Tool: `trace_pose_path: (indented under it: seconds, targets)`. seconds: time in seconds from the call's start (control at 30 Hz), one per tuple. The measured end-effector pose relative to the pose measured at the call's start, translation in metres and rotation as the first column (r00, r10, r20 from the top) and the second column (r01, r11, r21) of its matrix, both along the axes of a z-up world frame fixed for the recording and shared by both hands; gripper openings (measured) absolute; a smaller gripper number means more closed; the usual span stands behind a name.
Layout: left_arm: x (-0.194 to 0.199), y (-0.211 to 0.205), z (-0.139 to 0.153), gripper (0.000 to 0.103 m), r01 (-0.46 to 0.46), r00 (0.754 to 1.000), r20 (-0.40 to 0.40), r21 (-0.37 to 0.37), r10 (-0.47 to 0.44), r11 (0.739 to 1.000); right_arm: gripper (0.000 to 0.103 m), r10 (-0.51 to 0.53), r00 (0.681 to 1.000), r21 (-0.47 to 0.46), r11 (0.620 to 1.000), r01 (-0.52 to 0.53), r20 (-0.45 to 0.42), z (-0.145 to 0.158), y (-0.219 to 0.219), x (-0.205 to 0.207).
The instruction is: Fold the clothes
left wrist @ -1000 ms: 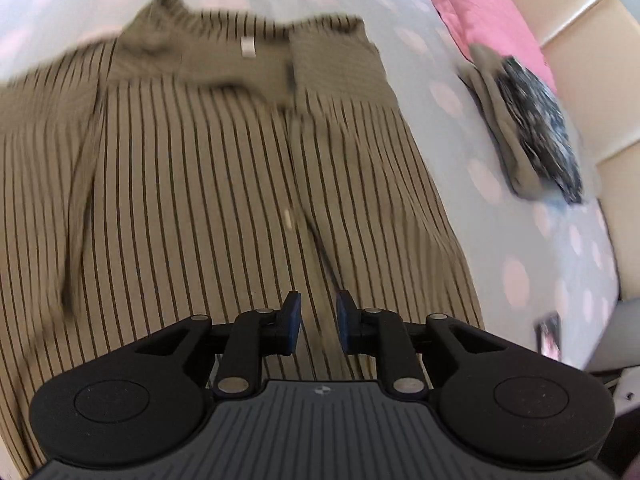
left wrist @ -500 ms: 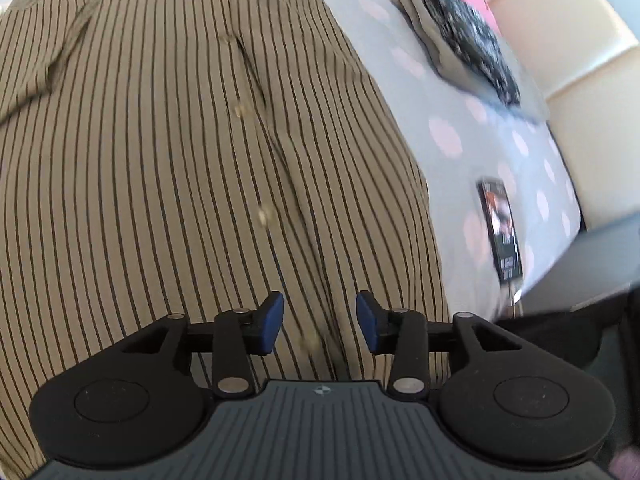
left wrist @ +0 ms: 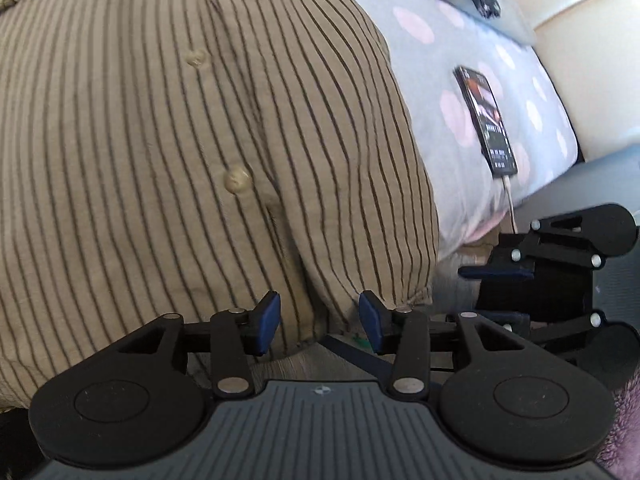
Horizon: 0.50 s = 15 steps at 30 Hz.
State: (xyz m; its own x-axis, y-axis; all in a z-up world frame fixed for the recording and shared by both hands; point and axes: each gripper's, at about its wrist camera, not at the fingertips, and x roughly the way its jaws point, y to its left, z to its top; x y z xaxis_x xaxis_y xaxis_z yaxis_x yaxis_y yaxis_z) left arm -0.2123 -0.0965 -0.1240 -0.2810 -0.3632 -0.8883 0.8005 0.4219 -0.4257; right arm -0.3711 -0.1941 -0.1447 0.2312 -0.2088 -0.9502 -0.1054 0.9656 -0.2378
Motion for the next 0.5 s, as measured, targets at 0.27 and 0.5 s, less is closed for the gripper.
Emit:
trace_pose_path:
  seconds: [0.27,0.5]
  targets:
    - [-0.004,-0.015,-0.012,0.032,-0.003,0.999,-0.039,0.003,0.003,1.000,0.036,0.001,1.000,-0.050,0.999,-0.002,-0.020,-0.029,-0.013,-0.001]
    - [0.000,-0.017,-0.001,0.002,-0.013,0.997,-0.076,-0.069,0.008,0.998,0.002,-0.015,0.998,-0.096,0.995,0.009,-0.062,-0.039,-0.016,0.000]
